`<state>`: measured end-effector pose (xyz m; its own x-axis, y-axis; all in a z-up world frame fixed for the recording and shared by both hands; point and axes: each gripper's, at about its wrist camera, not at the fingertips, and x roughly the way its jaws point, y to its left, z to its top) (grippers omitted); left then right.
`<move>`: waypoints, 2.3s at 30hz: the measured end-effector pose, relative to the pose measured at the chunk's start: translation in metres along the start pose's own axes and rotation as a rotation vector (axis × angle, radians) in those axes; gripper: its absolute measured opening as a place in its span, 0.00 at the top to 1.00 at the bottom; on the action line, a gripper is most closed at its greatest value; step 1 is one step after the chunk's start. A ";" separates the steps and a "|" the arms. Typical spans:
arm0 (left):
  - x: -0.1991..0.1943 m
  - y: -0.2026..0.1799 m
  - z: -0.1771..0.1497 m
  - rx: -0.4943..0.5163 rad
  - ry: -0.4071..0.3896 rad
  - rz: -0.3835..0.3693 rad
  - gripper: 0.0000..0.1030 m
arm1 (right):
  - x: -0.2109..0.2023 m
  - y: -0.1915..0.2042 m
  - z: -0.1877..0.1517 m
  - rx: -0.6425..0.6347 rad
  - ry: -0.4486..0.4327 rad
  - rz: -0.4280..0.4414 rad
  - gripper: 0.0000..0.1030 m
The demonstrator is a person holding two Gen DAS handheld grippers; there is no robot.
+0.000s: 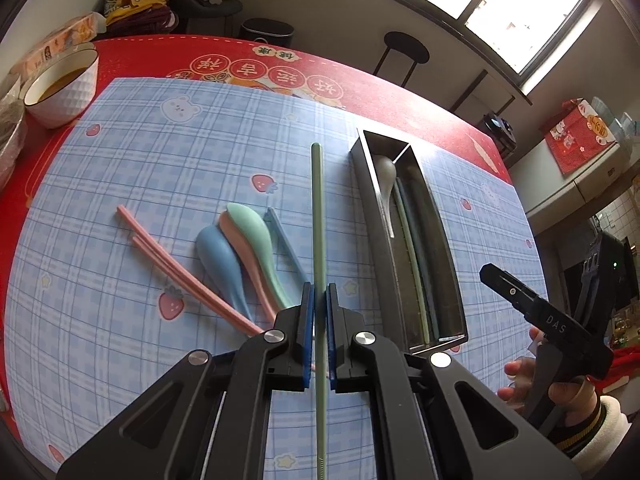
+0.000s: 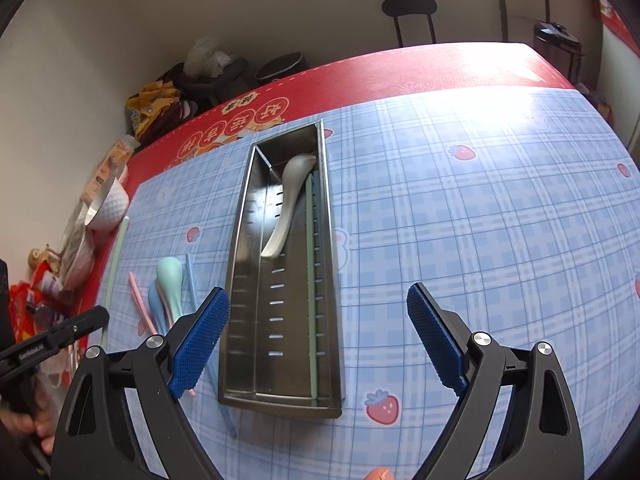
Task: Organize utensils
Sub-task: 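Lower the green chopstick into the steel tray and open the left gripper, then reach the right gripper to the mint green spoon handle and close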
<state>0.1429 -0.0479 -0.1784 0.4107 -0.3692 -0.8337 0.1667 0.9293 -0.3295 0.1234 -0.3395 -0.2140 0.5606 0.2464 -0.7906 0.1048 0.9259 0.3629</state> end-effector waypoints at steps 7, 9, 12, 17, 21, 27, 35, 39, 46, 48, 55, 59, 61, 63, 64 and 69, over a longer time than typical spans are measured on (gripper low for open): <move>0.037 -0.051 0.026 0.029 0.018 -0.049 0.95 | -0.008 -0.025 0.000 0.031 0.004 0.004 0.15; 0.052 -0.064 0.033 0.032 0.024 -0.059 0.95 | -0.011 -0.033 0.000 0.036 0.000 -0.003 0.15; 0.076 -0.080 0.044 0.022 0.045 -0.073 0.95 | -0.017 -0.044 0.000 0.051 -0.006 -0.007 0.15; 0.113 -0.098 0.056 0.000 0.087 -0.081 0.95 | -0.026 -0.068 -0.003 0.095 -0.007 -0.016 0.15; 0.136 -0.105 0.060 -0.011 0.126 -0.074 0.95 | -0.029 -0.087 -0.007 0.135 -0.003 -0.037 0.15; 0.159 -0.113 0.056 -0.010 0.175 -0.063 0.95 | -0.031 -0.102 -0.011 0.171 -0.002 -0.054 0.15; 0.165 -0.109 0.052 0.001 0.210 -0.097 0.94 | -0.027 -0.099 -0.005 0.168 0.002 -0.053 0.15; 0.148 -0.106 0.053 0.034 0.187 -0.105 0.93 | -0.023 -0.089 -0.004 0.157 0.007 -0.044 0.15; 0.105 -0.100 0.050 0.111 0.098 -0.078 0.78 | -0.017 -0.065 -0.003 0.125 0.009 -0.018 0.15; 0.090 -0.097 0.047 0.135 0.066 -0.059 0.69 | -0.016 -0.056 -0.004 0.110 0.009 -0.015 0.15; 0.048 -0.077 0.029 0.181 0.003 0.047 0.28 | -0.015 -0.025 -0.007 0.055 -0.007 -0.026 0.15; 0.029 -0.061 0.021 0.177 -0.021 0.133 0.10 | -0.015 -0.011 -0.010 0.031 -0.015 -0.030 0.15; 0.023 -0.051 0.019 0.159 -0.018 0.157 0.07 | -0.015 -0.004 -0.012 0.014 -0.017 -0.033 0.15; 0.016 -0.038 0.016 0.137 -0.020 0.174 0.07 | -0.015 0.004 -0.014 -0.006 -0.016 -0.033 0.15; 0.012 -0.032 0.014 0.126 -0.025 0.184 0.07 | -0.015 0.009 -0.015 -0.016 -0.014 -0.032 0.15; -0.009 -0.002 0.000 0.087 -0.078 0.228 0.06 | -0.009 0.030 -0.022 -0.059 0.021 -0.003 0.15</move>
<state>0.1386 -0.0462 -0.1705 0.5142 -0.1521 -0.8440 0.1372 0.9861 -0.0941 0.1033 -0.3074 -0.2066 0.5429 0.2486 -0.8021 0.0576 0.9419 0.3309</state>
